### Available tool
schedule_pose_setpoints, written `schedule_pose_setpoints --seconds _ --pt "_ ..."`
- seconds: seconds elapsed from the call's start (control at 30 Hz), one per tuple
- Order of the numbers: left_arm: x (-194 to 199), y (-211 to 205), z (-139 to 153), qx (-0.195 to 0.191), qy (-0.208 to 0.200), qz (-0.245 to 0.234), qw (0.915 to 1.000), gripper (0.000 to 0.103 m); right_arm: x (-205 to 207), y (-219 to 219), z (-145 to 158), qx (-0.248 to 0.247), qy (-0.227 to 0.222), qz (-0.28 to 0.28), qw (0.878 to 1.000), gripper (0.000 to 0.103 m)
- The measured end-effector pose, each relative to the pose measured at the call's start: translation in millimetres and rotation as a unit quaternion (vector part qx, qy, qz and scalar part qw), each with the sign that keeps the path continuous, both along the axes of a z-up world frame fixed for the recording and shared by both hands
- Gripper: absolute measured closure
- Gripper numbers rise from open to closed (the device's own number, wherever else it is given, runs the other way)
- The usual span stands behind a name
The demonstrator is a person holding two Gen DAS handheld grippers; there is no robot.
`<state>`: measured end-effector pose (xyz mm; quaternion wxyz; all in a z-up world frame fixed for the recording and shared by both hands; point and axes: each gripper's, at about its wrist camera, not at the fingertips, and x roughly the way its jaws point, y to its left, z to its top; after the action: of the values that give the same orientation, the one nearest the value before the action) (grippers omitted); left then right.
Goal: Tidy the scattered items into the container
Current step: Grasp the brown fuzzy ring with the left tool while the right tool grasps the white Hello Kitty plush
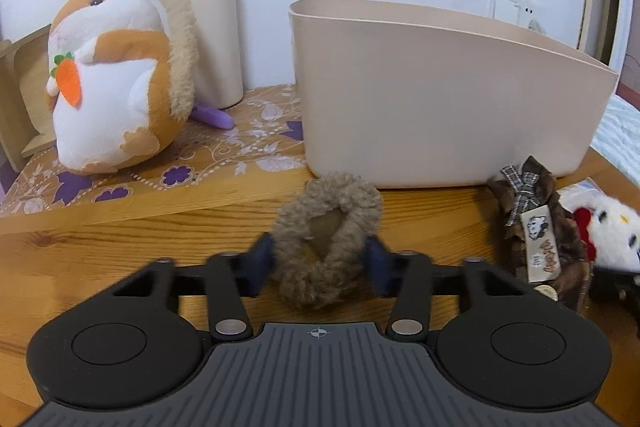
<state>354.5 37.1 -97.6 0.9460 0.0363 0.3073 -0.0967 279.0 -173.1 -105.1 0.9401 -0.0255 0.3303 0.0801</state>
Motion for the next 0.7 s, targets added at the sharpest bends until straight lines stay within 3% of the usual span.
schedule_pose_setpoints --seconds 0.07,0.17,0.43,0.7 --pt "-2.9 -2.0 0.6 0.001 0.0 0.001 1.0 0.079 -0.8 -0.6 1.0 0.0 -0.002 -0.001 1.0 0.061" --pt "-8.0 -2.9 1.4 0.001 0.0 0.002 1.0 0.083 -2.7 -1.3 1.2 0.002 -0.002 -0.005 1.0 0.064" --pt "-32.1 -3.8 11.2 0.003 -0.01 -0.003 0.9999 0.084 -15.0 0.5 9.1 0.006 -0.011 -0.003 1.0 0.065" --pt "-64.1 -8.4 35.7 0.022 -0.052 -0.017 0.9983 0.084 -33.5 -3.2 24.1 0.005 -0.028 -0.001 1.0 0.065"
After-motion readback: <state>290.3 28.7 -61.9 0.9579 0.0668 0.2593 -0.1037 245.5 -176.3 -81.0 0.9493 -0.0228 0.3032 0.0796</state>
